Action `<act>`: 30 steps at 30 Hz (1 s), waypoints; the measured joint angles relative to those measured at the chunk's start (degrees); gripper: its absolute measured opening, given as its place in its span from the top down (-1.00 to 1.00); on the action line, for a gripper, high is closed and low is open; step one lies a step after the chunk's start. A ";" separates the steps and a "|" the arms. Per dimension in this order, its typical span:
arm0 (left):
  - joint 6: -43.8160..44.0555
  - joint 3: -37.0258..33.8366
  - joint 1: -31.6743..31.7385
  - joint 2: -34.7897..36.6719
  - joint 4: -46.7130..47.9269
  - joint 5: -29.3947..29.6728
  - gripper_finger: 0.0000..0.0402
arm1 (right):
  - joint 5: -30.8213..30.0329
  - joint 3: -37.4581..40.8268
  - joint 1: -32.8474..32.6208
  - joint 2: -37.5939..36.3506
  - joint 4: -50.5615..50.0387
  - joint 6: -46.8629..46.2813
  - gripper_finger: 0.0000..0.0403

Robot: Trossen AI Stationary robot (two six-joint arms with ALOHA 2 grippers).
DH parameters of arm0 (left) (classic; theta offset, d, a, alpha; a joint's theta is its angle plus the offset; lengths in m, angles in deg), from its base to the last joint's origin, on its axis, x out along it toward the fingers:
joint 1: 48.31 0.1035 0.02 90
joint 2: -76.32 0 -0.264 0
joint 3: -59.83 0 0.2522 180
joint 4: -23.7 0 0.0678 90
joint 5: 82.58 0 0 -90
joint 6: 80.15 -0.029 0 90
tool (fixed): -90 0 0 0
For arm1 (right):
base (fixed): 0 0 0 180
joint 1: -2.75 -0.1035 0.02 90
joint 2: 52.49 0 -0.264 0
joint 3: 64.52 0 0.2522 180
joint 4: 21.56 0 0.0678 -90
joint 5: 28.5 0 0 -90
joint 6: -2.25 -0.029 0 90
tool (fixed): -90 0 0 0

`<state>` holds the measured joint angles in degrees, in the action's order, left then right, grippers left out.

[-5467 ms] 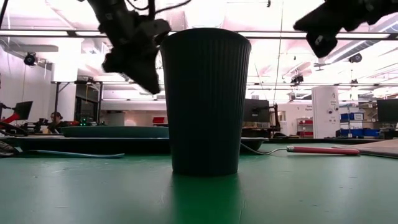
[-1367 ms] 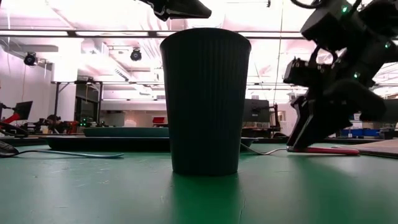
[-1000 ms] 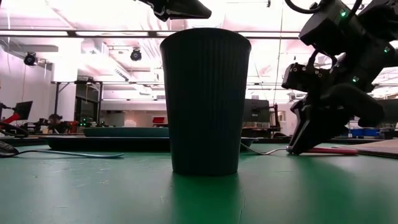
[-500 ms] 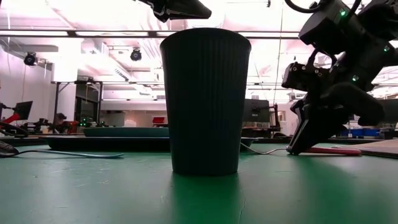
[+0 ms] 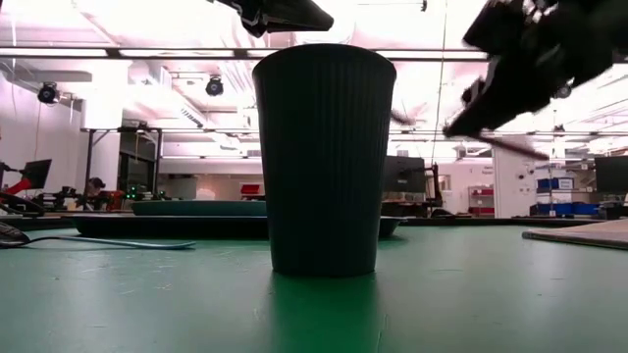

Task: Pick and place plate/cup/fork/spoon on tray
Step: Put the pink fork on the black tray

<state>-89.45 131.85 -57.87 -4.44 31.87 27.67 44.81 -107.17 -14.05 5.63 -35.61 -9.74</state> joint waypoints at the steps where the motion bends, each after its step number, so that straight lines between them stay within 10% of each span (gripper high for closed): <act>1: 0.01 -0.08 0.00 0.00 0.05 0.00 0.73 | -1.21 0.23 -0.64 -1.94 0.07 0.67 0.82; 9: 3.02 -0.58 0.00 -0.79 -5.67 -0.04 0.73 | -16.78 4.76 -6.52 -7.94 22.00 11.05 0.82; 19: 2.98 -0.54 0.02 -7.25 -21.54 -0.07 0.73 | -18.29 8.61 -6.82 1.37 61.07 21.87 0.82; 30: 3.01 0.01 0.02 -9.76 -27.06 -5.25 0.73 | -22.03 2.42 -5.46 10.78 65.74 25.04 0.82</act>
<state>-86.44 131.85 -57.85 -14.19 4.81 22.43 22.78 -104.75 -19.51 16.42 30.13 15.30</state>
